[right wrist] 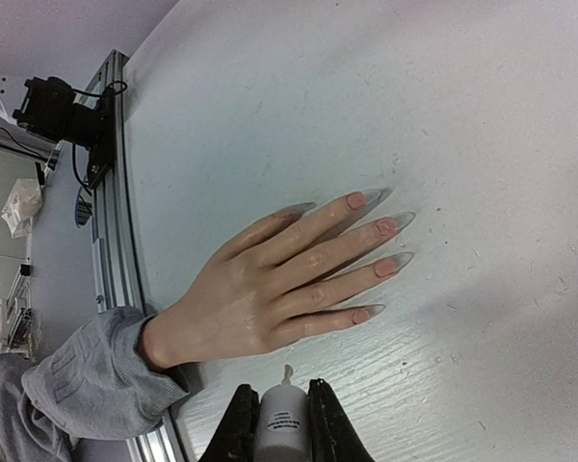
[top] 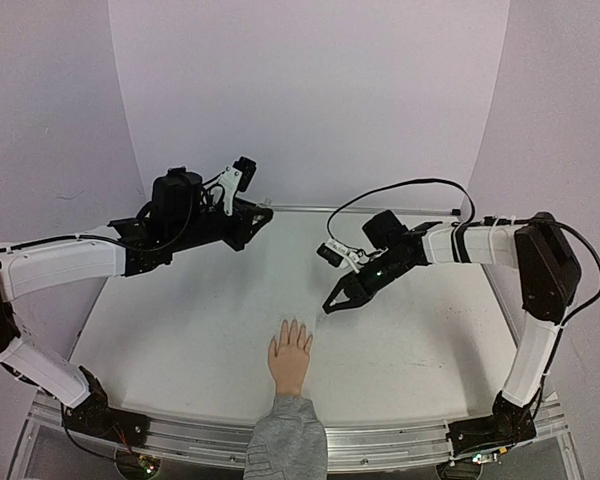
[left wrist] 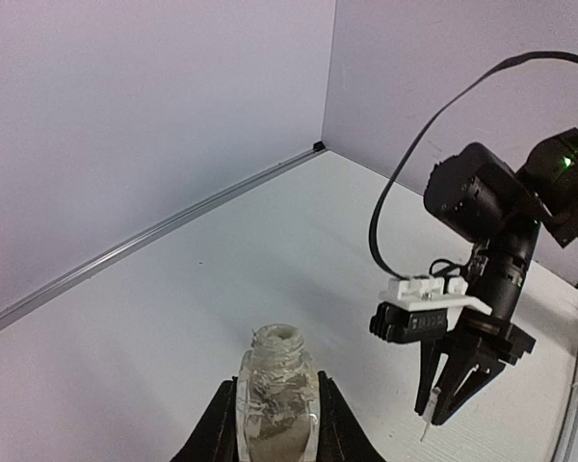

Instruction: Paint the nails

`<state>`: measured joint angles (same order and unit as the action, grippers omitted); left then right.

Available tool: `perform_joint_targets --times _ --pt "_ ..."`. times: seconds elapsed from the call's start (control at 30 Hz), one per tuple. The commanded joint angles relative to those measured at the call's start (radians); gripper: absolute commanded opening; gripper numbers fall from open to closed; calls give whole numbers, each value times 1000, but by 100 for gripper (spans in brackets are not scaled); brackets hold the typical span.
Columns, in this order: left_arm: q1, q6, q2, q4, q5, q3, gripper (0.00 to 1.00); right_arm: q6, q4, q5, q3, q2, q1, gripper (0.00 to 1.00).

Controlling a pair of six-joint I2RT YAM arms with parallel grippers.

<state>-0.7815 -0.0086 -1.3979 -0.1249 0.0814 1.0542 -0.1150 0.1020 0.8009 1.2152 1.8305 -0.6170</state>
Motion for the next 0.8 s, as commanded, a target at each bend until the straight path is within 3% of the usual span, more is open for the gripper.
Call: perform_joint_targets --times 0.0,0.3,0.77 --pt "4 34 -40 -93 -72 110 0 -20 -61 2 11 75 -3 0" --pt "5 101 -119 -112 -127 195 0 -77 -58 10 53 193 -4 0" --pt "8 104 -137 -117 -128 191 0 -73 -88 38 64 208 -10 0"
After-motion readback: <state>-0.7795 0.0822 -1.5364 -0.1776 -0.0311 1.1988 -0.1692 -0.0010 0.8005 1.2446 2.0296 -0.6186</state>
